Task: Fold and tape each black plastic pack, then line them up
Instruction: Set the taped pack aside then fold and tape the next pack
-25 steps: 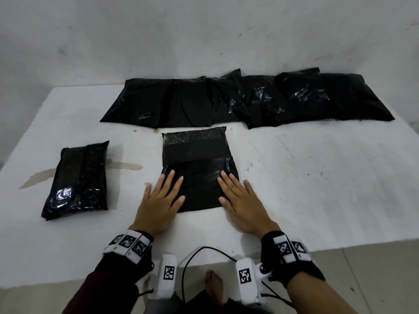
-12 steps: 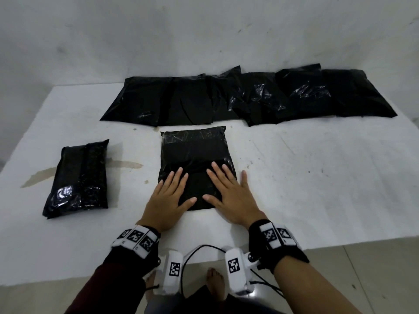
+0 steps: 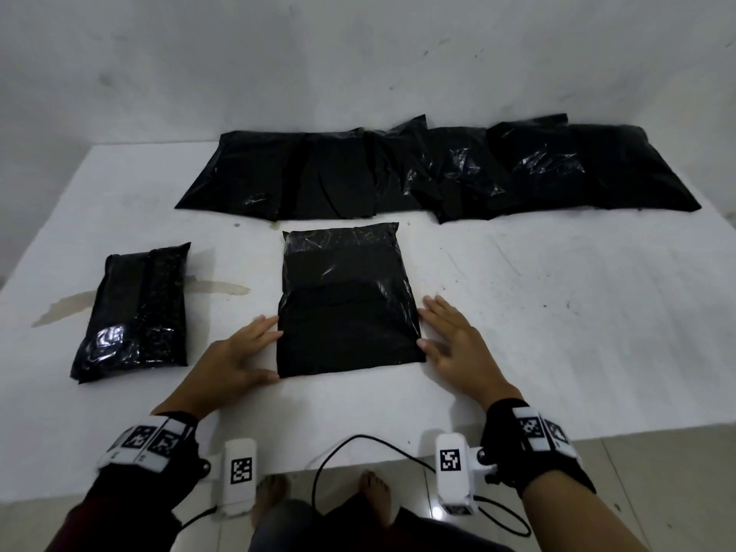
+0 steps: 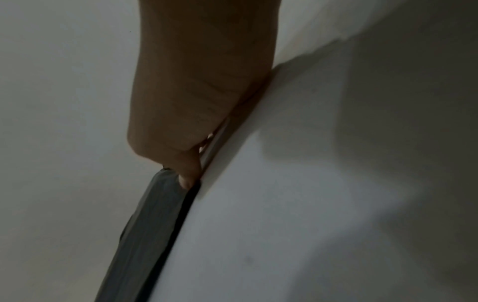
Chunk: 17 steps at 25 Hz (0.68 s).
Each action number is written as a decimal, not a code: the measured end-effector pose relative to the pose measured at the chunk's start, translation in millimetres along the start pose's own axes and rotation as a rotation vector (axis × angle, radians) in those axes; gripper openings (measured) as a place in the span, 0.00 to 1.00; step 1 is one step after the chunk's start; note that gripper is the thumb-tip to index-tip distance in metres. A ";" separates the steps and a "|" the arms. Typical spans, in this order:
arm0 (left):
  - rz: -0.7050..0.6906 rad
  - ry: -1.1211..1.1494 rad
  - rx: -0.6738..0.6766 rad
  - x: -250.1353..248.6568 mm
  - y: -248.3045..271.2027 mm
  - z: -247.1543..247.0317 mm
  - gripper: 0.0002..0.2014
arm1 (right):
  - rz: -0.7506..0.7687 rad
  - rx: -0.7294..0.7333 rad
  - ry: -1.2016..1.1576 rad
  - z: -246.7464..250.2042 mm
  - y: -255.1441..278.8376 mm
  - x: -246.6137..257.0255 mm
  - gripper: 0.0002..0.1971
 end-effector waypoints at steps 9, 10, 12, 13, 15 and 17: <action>-0.225 -0.144 -0.397 -21.4 -24.2 31.5 0.18 | 0.031 -0.194 -0.031 24.5 -33.2 14.0 0.17; -0.292 -0.177 -0.387 -26.8 -27.1 30.2 0.19 | 0.064 -0.162 -0.004 22.4 -36.7 16.8 0.18; -0.353 -0.231 -0.360 -29.1 -33.4 26.9 0.17 | 0.146 -0.128 0.059 17.8 -41.7 22.7 0.18; -0.371 -0.251 -0.349 -29.7 -36.4 25.0 0.15 | 0.197 -0.129 0.084 16.3 -43.7 26.0 0.18; -0.426 -0.273 -0.326 -32.5 -40.0 20.9 0.09 | 0.292 -0.131 0.118 14.0 -46.2 32.1 0.18; -0.471 -0.303 -0.292 -33.4 -42.8 16.5 0.08 | 0.353 -0.127 0.148 13.7 -47.1 36.8 0.17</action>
Point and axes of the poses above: each hand's wrist, its own y-axis away from the middle knuckle, its own z-axis out of the back of the hand, x = y × z, the point moved 8 cm from there along -y, towards the middle knuckle, and after that the axes turned 9 degrees about -x, right-handed, at the moved point
